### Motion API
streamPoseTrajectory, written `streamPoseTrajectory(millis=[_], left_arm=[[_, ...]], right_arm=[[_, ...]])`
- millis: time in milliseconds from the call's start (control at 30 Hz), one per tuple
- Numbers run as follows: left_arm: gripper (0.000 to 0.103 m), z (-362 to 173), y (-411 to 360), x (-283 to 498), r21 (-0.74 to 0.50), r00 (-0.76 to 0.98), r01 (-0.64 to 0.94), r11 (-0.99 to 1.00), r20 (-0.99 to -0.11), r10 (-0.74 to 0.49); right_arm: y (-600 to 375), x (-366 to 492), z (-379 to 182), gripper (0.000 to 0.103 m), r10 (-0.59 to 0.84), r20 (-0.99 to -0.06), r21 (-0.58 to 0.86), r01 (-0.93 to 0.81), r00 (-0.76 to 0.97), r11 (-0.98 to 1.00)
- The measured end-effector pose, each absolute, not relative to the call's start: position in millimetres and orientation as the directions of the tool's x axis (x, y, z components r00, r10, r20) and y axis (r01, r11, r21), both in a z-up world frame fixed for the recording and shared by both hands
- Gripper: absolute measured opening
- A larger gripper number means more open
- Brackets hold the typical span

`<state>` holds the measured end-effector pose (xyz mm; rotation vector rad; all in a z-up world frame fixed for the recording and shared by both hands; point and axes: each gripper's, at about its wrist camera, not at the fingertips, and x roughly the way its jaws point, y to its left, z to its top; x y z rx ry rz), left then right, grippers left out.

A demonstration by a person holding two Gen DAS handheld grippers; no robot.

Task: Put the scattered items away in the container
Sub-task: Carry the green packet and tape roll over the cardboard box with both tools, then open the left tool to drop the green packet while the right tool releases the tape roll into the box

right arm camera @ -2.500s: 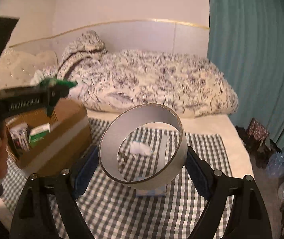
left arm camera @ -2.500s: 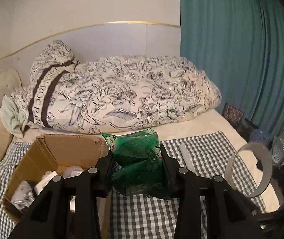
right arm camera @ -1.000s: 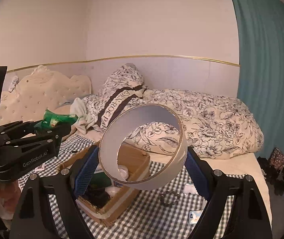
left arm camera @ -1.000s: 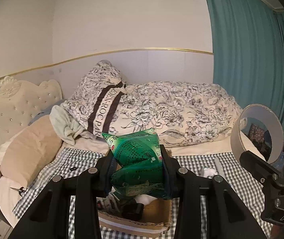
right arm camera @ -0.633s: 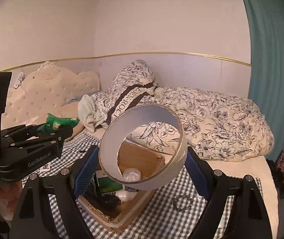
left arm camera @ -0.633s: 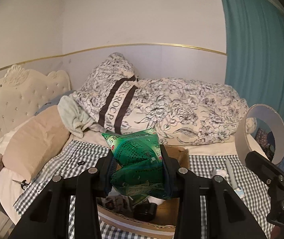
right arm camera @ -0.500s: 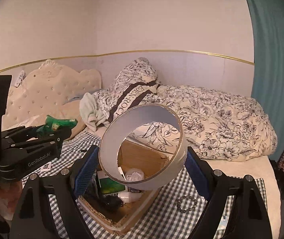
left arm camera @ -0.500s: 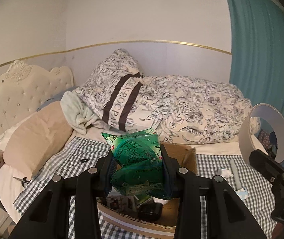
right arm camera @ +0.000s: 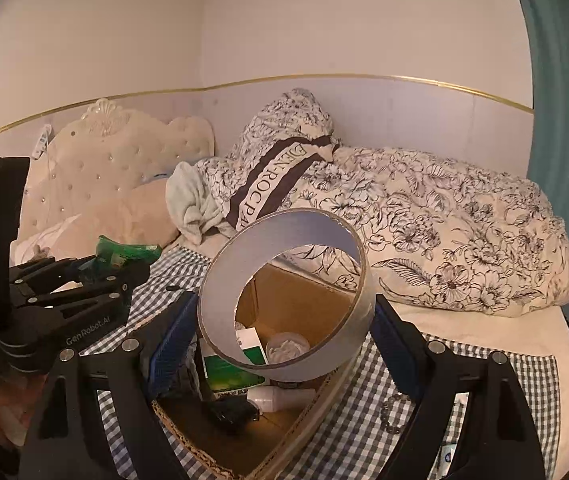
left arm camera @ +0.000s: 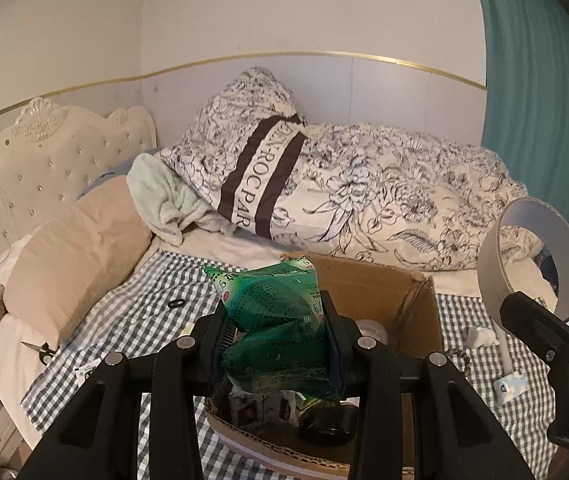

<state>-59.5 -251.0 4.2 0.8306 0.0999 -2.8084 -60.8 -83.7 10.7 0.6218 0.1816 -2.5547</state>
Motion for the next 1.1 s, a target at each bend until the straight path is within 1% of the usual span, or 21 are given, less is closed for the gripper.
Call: streamPoseTrajectory(millis=[433, 667, 867, 1000, 1100], left_arm=[[0.039, -43.8, -266.2, -93.2, -0.007, -0.761, 0.216, -0.976, -0.628, -0.164], [0.039, -72.6, -273.5, -109.8, -0.024, -0.724, 0.194, -0.981, -0.678, -0.127], [0.039, -90.2, -269.0, -126.7, -0.038, -0.701, 0.156, -0.987, -0.708, -0.083], [0.039, -108.3, -270.5, -139.4, -0.046, -0.654, 0.158, -0.986, -0.753, -0.070], [0.039, -112.2, -273.4, -142.2, -0.063, -0.648, 0.158, -0.985, -0.760, -0.055]], right_arm=[[-113.2, -104.8, -31.3, 0.084, -0.441, -0.551, -0.004, 0.531, -0.709, -0.847], [-123.7, -124.9, -55.5, 0.085, -0.418, -0.594, -0.006, 0.523, -0.687, -0.852], [-136.9, -139.8, -78.5, 0.085, -0.387, -0.650, -0.028, 0.529, -0.654, -0.848], [-140.8, -147.9, -91.9, 0.085, -0.364, -0.685, -0.041, 0.532, -0.632, -0.846], [-141.3, -151.9, -99.1, 0.085, -0.352, -0.704, -0.044, 0.533, -0.617, -0.845]])
